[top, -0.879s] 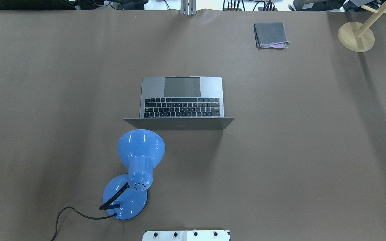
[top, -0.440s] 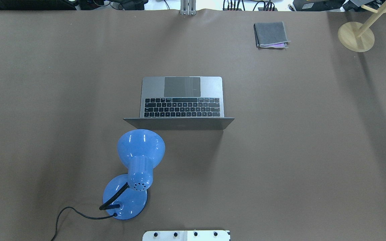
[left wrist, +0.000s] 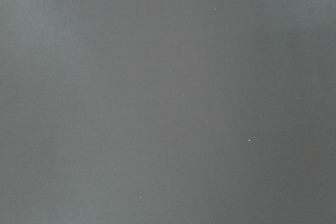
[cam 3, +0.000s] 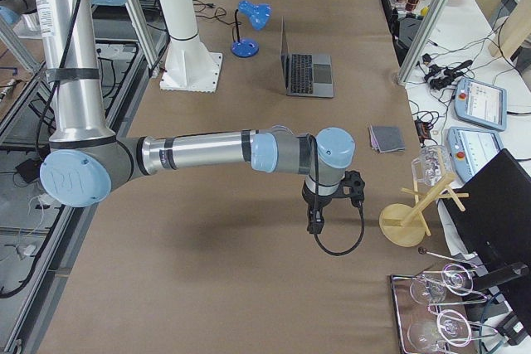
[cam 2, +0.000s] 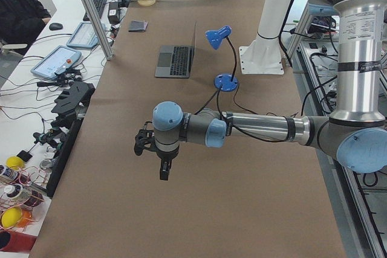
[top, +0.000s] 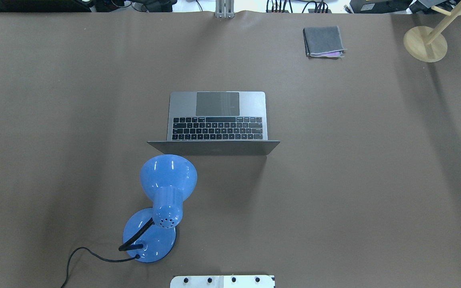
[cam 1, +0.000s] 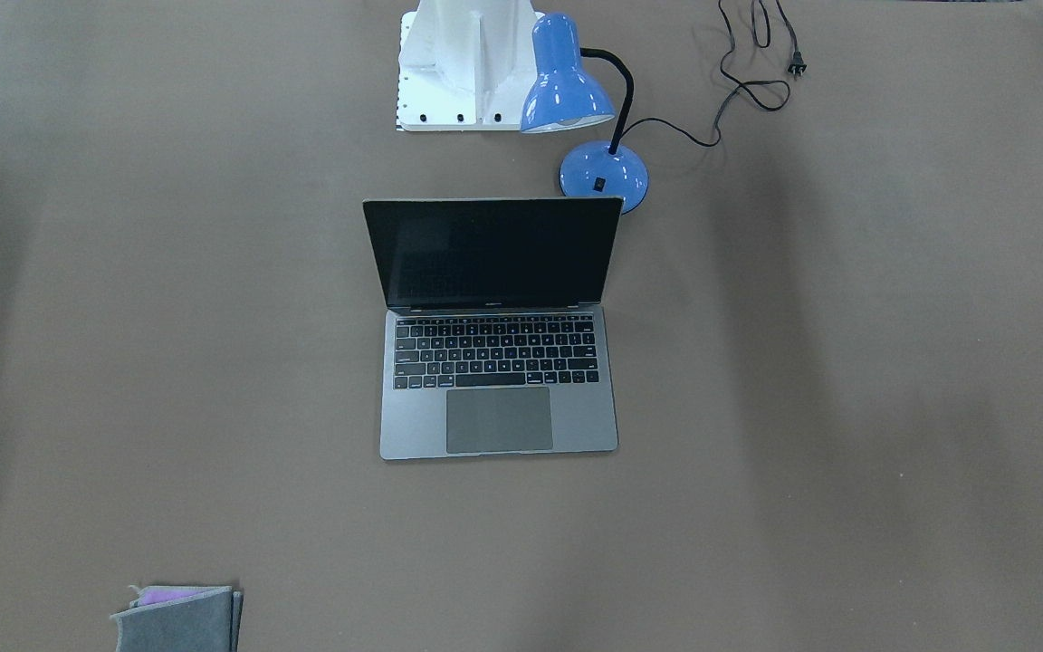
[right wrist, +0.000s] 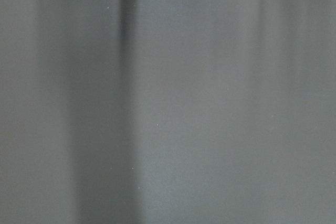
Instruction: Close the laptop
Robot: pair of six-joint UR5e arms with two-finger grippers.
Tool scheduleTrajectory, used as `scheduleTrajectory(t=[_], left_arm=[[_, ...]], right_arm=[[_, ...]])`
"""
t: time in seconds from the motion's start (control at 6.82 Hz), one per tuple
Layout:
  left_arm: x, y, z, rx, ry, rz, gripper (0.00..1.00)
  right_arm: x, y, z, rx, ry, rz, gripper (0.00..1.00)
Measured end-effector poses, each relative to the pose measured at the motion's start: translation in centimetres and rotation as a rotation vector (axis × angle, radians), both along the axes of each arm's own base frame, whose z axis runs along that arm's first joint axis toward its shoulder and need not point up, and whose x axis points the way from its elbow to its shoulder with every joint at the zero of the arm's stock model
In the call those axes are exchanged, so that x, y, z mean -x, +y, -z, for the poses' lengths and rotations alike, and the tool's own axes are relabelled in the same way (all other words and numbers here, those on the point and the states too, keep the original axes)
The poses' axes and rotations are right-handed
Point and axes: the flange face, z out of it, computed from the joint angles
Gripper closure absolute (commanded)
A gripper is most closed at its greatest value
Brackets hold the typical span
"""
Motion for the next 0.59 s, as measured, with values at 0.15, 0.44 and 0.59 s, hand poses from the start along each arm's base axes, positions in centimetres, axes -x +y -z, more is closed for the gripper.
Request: scheduleTrajectory(t=[0.15, 0.44, 0.59], left_arm=[[0.00, 0.00, -0.04, 0.001, 0.000, 0.000, 0.02], [0.00, 0.02, -0.32, 0.006, 0.000, 0.000, 0.02], [0.00, 0.03, -0.43, 0.008, 0.000, 0.000, 0.02]], right_arm=[[-0.02, 0.02, 0.05, -0.001, -0.001, -0.001, 0.00], [0.01, 0.00, 0.26, -0.005, -0.002, 0.000, 0.00], [0.03, -0.01, 0.34, -0.007, -0.003, 0.000, 0.00]])
